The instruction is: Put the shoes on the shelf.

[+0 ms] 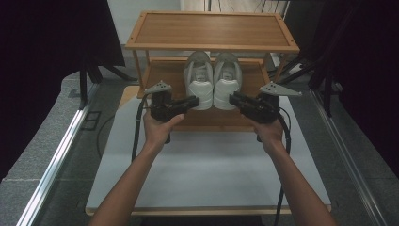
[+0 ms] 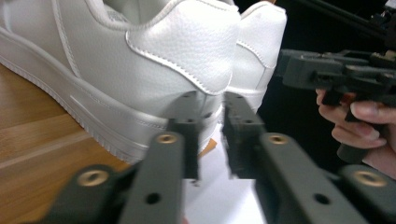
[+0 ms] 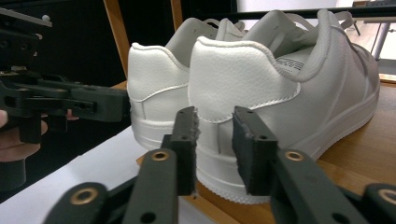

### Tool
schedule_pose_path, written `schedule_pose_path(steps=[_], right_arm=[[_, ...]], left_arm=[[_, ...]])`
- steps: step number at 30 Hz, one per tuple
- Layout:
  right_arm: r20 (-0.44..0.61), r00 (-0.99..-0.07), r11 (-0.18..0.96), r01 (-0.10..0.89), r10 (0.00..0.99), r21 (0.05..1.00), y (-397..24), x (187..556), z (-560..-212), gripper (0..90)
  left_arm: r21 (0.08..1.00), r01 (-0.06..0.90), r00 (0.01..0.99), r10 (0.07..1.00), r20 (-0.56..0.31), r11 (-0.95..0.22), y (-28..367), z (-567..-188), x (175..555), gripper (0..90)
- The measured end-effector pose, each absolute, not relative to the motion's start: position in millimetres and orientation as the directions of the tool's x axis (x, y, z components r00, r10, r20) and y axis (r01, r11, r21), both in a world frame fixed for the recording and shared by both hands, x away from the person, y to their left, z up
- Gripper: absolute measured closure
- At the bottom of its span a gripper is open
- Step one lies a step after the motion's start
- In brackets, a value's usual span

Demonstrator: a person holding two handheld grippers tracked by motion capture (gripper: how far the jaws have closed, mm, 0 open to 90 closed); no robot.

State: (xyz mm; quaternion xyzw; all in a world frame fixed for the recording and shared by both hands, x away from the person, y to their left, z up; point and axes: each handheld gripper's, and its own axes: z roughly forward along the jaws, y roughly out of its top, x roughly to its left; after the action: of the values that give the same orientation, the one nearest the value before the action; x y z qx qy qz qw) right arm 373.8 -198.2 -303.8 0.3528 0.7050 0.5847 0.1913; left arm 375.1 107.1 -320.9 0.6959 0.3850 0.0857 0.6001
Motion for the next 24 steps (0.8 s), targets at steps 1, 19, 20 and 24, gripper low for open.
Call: schedule_pose_path(steps=[1,19,20,24], right_arm=[[0.142,-0.678,0.064,0.27,0.721,0.961,-199,372,-305,66.7],[0.113,-0.68,0.038,0.203,0.724,0.979,-234,307,-357,52.0],[0.113,-0.68,0.038,0.203,0.724,0.979,-234,307,-357,52.0],[0.144,-0.659,0.013,0.227,0.739,0.974,-251,293,-381,51.0]], left_arm=[[0.903,0.43,0.692,0.635,-0.344,0.021,108,-321,373,68.0],[0.915,0.404,0.696,0.648,-0.309,0.002,147,-352,313,43.2],[0.913,0.409,0.692,0.65,-0.313,0.004,151,-357,309,43.2],[0.899,0.438,0.671,0.668,-0.323,-0.005,163,-380,298,41.9]])
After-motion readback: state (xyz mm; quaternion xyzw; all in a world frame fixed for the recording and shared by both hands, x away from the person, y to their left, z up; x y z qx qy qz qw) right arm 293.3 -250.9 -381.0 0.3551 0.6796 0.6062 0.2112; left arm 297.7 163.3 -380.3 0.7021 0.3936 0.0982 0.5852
